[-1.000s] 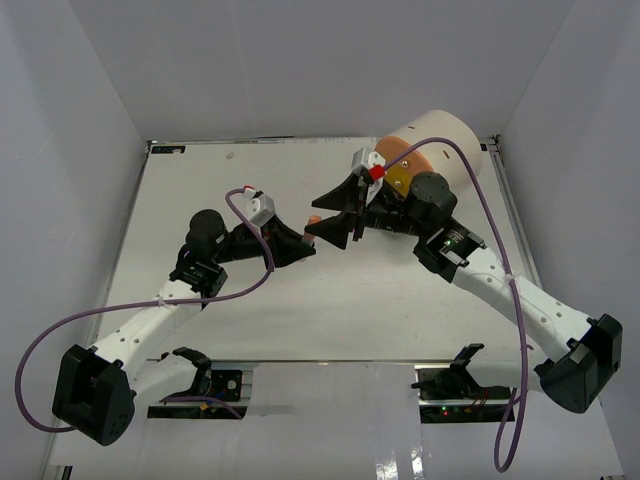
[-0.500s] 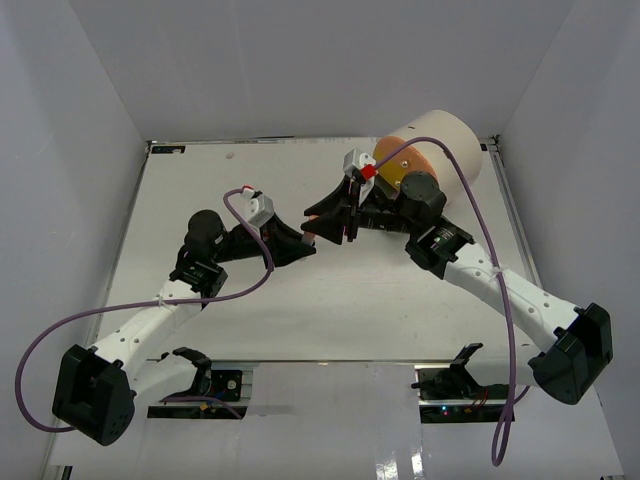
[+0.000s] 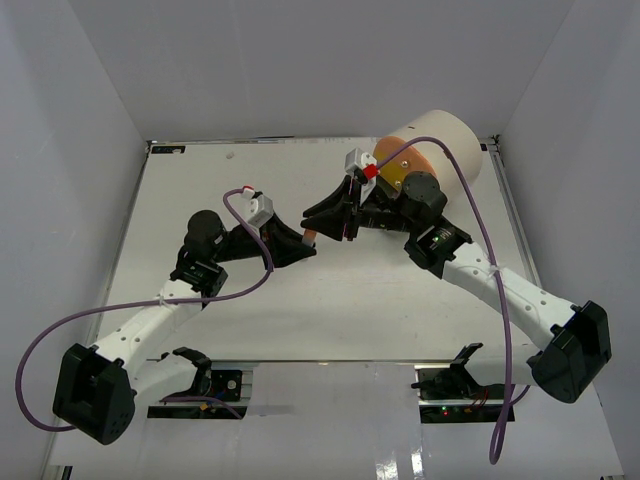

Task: Sort the stationery into containers
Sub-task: Close the pen cap on the pen.

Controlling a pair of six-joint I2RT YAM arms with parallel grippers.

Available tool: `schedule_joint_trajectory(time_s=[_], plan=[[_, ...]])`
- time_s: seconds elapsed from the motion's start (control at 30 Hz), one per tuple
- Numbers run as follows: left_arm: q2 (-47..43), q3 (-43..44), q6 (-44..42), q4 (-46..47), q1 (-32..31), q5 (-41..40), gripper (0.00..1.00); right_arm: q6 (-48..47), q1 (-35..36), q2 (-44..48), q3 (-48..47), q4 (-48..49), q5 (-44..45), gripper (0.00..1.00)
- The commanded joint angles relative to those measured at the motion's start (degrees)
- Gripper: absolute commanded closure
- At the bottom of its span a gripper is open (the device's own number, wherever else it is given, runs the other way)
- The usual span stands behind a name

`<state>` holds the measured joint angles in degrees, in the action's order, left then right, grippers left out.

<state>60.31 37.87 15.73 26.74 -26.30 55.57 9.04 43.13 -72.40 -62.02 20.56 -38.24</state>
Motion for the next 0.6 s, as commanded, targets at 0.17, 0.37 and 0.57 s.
schedule_joint_trajectory(time_s=[0.17, 0.37, 0.57], plan=[[-0.4, 2.0, 4.1, 7.4, 0.2, 3.0, 1.00, -4.0, 0.5, -1.3, 1.9, -4.6, -4.1, 0.92], [-1.5, 5.2, 3.1, 5.6, 0.6, 5.1, 1.00, -7.2, 0.5, -1.9, 2.9, -8.0, -5.6, 0.92], [-1.1, 7.9, 3.3, 7.5, 0.6, 5.3, 1.00, -8.8, 0.5, -3.0, 2.7, -12.5, -6.8, 0.92]])
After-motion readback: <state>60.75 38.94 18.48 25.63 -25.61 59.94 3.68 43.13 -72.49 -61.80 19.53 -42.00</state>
